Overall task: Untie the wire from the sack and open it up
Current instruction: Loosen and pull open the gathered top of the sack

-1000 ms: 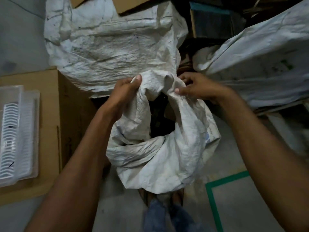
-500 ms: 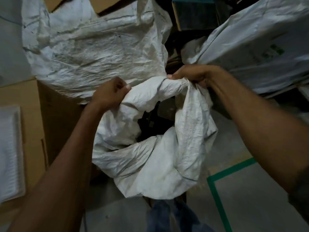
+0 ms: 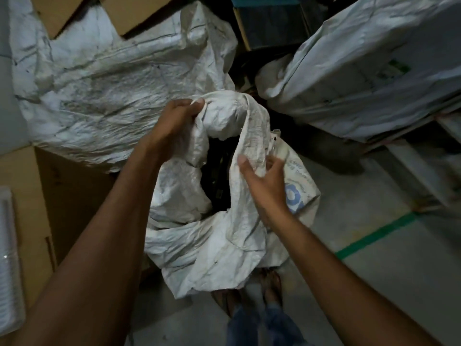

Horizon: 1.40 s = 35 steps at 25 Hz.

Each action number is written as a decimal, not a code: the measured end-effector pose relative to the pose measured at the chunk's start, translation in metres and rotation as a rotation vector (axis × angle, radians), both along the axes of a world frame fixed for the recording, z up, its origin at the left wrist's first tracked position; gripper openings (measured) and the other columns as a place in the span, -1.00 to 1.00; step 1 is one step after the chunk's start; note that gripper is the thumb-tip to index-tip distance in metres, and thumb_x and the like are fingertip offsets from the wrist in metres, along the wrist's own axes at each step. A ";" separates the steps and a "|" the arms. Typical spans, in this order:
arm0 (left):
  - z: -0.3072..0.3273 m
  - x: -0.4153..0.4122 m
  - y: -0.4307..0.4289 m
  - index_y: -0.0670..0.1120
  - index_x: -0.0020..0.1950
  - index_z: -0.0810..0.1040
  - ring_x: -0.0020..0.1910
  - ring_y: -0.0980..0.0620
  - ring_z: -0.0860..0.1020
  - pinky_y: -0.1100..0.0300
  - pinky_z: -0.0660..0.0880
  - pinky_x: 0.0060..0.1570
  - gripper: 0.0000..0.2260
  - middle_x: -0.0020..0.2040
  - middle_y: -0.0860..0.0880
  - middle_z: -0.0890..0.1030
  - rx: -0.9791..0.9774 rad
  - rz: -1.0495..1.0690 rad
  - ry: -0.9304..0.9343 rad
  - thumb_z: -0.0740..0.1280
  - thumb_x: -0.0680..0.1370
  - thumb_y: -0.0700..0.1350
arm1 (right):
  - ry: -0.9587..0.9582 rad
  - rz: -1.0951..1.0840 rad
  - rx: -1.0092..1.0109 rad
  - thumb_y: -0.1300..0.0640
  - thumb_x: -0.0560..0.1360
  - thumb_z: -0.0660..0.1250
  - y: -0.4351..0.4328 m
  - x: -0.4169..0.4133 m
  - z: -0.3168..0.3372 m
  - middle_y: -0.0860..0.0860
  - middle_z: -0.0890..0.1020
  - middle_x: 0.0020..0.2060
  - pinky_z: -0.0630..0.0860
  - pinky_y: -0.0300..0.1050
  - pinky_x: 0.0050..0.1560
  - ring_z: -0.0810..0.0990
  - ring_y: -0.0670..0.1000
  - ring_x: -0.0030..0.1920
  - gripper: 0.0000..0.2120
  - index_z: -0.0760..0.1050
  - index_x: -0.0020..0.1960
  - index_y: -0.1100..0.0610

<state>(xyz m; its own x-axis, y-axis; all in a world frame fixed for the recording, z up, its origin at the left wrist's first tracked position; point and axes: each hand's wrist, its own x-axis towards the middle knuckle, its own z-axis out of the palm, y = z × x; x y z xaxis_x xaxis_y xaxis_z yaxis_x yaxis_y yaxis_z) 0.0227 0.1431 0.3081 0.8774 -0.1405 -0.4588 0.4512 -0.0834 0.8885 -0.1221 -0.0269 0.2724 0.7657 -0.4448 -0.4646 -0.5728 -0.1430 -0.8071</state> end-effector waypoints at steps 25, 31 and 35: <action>0.011 0.032 -0.105 -0.12 0.05 0.57 -0.09 -0.18 0.59 0.03 0.38 -0.22 -0.58 -0.11 -0.12 0.61 0.910 -0.661 -0.841 0.12 0.69 0.19 | 0.091 0.009 0.175 -0.51 0.39 0.27 -0.133 0.039 0.037 -0.01 0.68 0.03 0.56 0.11 0.25 0.65 0.06 0.08 -0.35 0.61 0.07 0.04; 0.038 0.048 -0.143 -0.04 -0.05 0.58 -0.24 -0.01 0.49 0.12 0.27 -0.27 -0.61 -0.24 0.00 0.51 0.996 -0.468 -0.926 0.14 0.68 0.21 | 0.118 -0.304 0.288 -0.60 0.20 0.28 -0.037 -0.041 0.044 -0.04 0.54 0.22 0.52 0.09 0.26 0.54 0.02 0.20 -0.17 0.43 0.26 -0.07; 0.041 0.048 -0.156 -0.03 0.04 0.65 -0.20 0.03 0.55 0.14 0.30 -0.25 -0.62 -0.19 0.02 0.60 0.973 -0.412 -0.904 0.19 0.65 0.22 | 0.085 -0.367 0.316 -0.16 0.52 0.40 -0.022 -0.032 0.035 -0.02 0.59 0.07 0.53 -0.05 0.17 0.57 0.02 0.12 -0.68 0.46 0.13 0.00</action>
